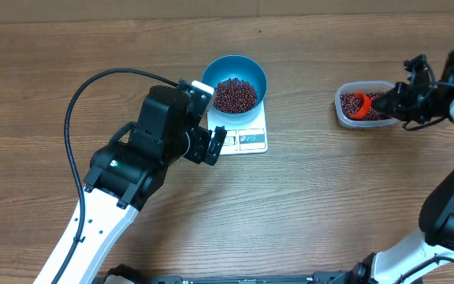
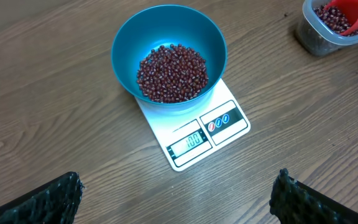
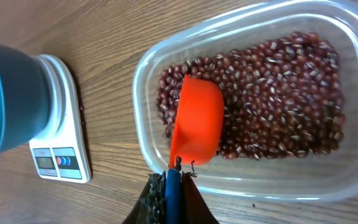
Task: Scoop item into bowl and weigh 150g on scale
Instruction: 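Dip the red scoop into the beans with the right gripper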
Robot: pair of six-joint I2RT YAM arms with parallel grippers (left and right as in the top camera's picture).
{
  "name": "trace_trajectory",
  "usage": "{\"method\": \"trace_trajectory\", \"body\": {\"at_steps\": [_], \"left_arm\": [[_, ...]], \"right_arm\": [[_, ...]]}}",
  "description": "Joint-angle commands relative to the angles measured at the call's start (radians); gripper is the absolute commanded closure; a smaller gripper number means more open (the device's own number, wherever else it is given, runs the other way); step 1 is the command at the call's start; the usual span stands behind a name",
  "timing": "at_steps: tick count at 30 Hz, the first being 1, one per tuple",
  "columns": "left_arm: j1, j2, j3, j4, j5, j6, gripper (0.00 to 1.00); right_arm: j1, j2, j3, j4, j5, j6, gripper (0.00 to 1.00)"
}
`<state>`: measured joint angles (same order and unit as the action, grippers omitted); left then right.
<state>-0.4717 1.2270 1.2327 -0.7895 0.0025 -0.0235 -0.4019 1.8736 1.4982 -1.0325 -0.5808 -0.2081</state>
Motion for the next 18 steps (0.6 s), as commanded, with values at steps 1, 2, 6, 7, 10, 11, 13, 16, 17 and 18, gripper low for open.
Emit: {"method": "trace_trajectory", "body": {"at_steps": [1,2,6,7,10,11,13,16,17,18], "left_arm": [[-0.004,0.003,-0.007,0.0,-0.011,-0.006,0.0],[-0.004,0.003,-0.007,0.0,-0.011,-0.006,0.0],[-0.004,0.003,-0.007,0.0,-0.011,-0.006,0.0],[-0.004,0.003,-0.007,0.0,-0.011,-0.006,0.0],[-0.004,0.003,-0.007,0.0,-0.011,-0.006,0.01],[-0.004,0.003,-0.007,0.0,-0.011,-0.006,0.0],[-0.004,0.003,-0.007,0.0,-0.011,-0.006,0.0],[-0.004,0.003,-0.007,0.0,-0.011,-0.006,0.0],[-0.004,0.003,-0.007,0.0,-0.011,-0.006,0.0],[-0.004,0.003,-0.007,0.0,-0.011,-0.006,0.0]], "right_arm": [[-0.043,0.046,-0.005,0.0,-0.104,-0.009,0.96],[-0.052,0.058,-0.005,-0.002,-0.126,-0.009,0.96],[-0.092,0.107,-0.005,-0.019,-0.226,-0.009,0.96],[-0.102,0.116,-0.005,-0.024,-0.245,-0.01,0.96],[-0.128,0.125,-0.005,-0.036,-0.286,-0.021,0.96],[-0.135,0.125,-0.005,-0.043,-0.293,-0.034,0.96],[-0.146,0.125,-0.005,-0.05,-0.292,-0.036,0.96],[-0.15,0.125,-0.005,-0.045,-0.246,-0.037,0.96],[-0.15,0.125,-0.005,-0.038,-0.221,-0.037,0.96],[-0.15,0.125,-0.005,-0.033,-0.195,-0.037,0.96]]}}
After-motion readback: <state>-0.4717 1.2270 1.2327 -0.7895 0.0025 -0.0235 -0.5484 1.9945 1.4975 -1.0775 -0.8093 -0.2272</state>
